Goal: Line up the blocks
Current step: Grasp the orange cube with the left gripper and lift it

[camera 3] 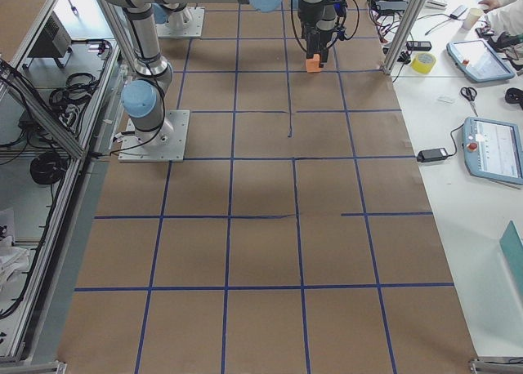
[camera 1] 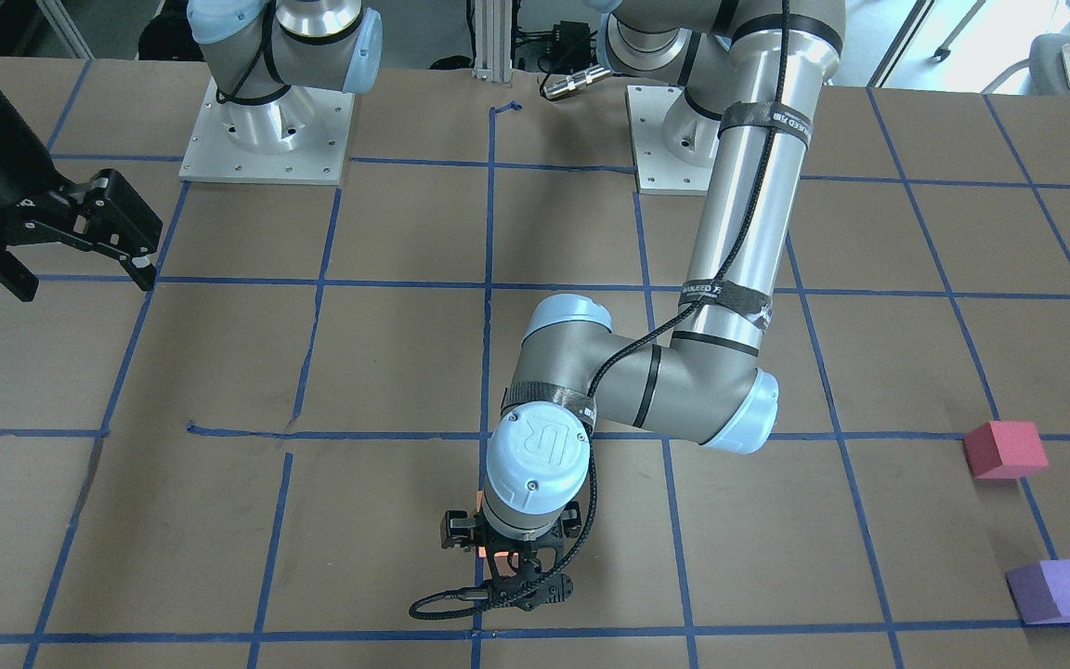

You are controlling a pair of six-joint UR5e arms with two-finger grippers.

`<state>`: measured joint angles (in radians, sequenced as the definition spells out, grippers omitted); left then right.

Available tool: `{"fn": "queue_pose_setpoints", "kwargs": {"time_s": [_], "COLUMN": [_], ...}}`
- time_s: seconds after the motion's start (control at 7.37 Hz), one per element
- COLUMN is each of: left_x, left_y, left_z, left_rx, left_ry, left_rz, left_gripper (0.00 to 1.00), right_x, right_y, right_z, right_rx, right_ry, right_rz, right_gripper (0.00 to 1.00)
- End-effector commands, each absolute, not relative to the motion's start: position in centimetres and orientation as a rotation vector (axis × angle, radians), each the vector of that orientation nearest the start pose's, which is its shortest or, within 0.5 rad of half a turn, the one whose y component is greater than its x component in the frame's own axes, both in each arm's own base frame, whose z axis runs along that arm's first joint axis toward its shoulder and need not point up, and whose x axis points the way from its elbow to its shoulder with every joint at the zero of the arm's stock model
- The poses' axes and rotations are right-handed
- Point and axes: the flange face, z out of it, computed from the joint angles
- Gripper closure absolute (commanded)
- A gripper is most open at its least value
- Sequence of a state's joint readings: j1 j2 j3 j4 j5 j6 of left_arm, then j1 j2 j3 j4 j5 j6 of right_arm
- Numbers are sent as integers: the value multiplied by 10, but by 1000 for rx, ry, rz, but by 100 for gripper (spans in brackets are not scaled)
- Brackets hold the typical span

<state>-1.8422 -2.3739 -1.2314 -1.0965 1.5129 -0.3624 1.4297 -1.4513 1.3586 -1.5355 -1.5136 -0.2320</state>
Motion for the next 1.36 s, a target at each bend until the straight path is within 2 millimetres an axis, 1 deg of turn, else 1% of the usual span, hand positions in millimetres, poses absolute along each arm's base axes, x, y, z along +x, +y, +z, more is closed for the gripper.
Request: {"fn": "queue_pose_setpoints", "kwargs": {"time_s": [0.0,0.14,0.27,0.41,0.54,0.68,0.81,0.95,1.09,1.22], "left_x": [-336,-335,-336,-338,-337,-312,-250,-179,-108,-46], "left_y": [-689,-689,-687,-682,-681,-691,-712,-733,-748,-755], "left_z": [176,176,181,188,206,222,222,231,244,253], "left_rx": [-135,-137,-142,-140,-129,-166,-220,-317,-478,-556], "left_ry": [3186,3185,3185,3176,3171,3130,3081,3075,3103,3093], "left_rz": [30,34,32,66,32,-26,-34,-42,-70,-99], "left_gripper": [39,70,93,100,100,100,100,100,100,100], "right_x": [62,87,122,127,133,143,141,141,138,138], "right_y": [-559,-558,-556,-554,-552,-546,-542,-539,-539,-538], "right_z": [532,530,525,526,522,514,504,508,508,508], "right_rx": [-148,-192,-235,-108,40,30,38,29,11,13], "right_ry": [3103,3097,3102,3109,3102,3105,3137,3148,3176,3177], "right_rz": [-114,-115,-112,-107,-76,-52,-36,-48,-52,-52], "right_gripper": [0,0,0,0,0,0,0,0,0,0]}}
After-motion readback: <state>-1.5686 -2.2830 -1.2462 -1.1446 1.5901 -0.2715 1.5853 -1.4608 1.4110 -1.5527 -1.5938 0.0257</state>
